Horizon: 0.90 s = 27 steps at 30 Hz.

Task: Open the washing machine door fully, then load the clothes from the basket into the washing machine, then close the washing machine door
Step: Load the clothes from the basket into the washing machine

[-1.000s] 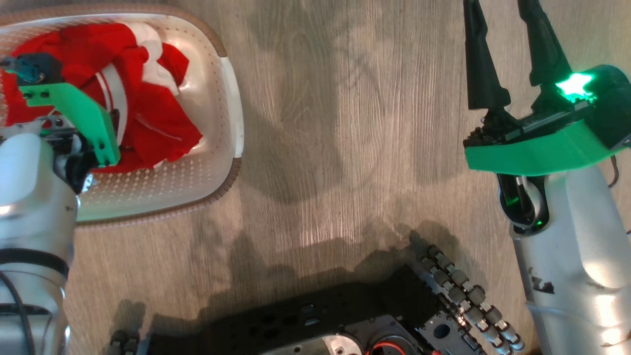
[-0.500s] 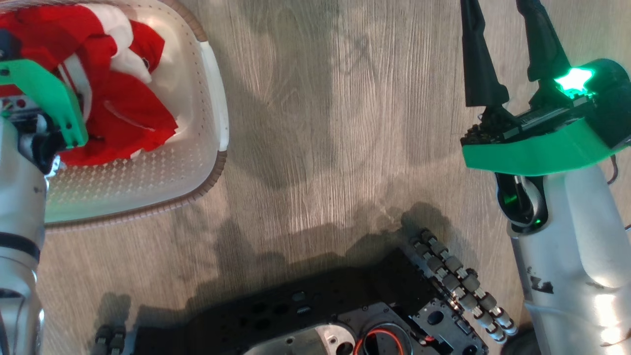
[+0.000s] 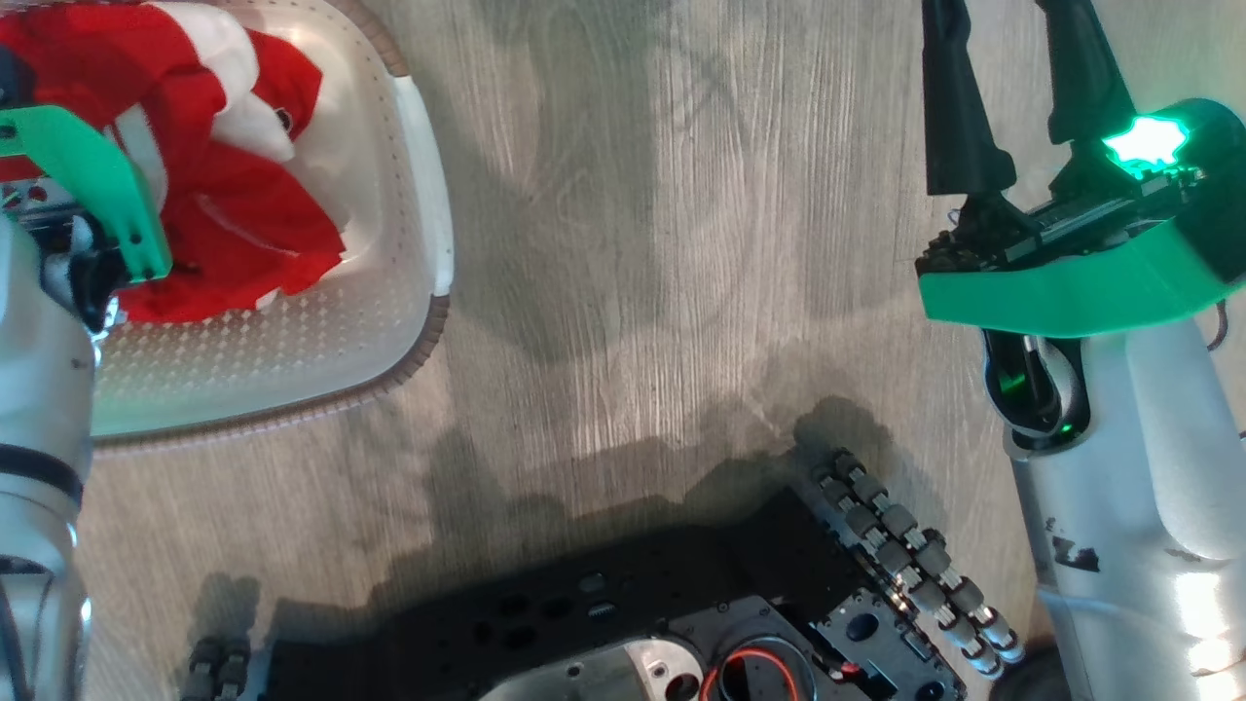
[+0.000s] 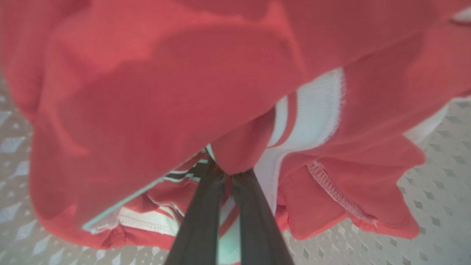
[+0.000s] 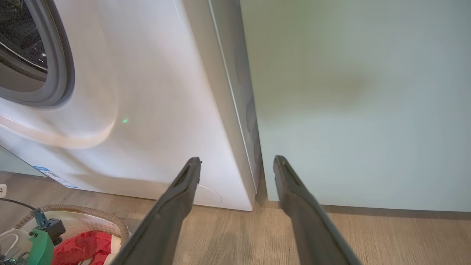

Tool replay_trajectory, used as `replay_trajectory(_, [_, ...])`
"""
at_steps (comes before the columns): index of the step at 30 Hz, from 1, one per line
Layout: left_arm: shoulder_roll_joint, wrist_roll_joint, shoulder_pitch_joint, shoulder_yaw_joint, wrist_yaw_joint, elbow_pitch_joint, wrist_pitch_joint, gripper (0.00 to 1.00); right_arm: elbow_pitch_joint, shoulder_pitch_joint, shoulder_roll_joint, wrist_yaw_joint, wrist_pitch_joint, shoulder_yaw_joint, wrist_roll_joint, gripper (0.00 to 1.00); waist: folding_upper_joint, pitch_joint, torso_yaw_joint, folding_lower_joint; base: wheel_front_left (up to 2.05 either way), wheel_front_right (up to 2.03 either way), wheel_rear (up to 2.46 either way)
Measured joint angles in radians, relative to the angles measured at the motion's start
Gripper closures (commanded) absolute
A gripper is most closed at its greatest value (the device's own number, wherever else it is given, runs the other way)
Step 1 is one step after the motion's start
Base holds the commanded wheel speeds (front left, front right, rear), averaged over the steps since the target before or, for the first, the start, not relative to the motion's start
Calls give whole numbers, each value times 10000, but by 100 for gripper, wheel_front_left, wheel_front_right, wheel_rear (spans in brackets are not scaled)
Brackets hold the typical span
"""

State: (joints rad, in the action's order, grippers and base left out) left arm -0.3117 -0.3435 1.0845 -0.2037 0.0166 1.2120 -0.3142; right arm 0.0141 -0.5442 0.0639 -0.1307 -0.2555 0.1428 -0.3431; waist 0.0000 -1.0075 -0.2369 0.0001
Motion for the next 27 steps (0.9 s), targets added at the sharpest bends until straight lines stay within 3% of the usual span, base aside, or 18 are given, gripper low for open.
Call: replay_trajectory(27, [1480,-959,-2275,186,-334,-1110,4441,100,-949,1049,368,0,0,-255,184,0,1,3234,1121,-1,0,0,0])
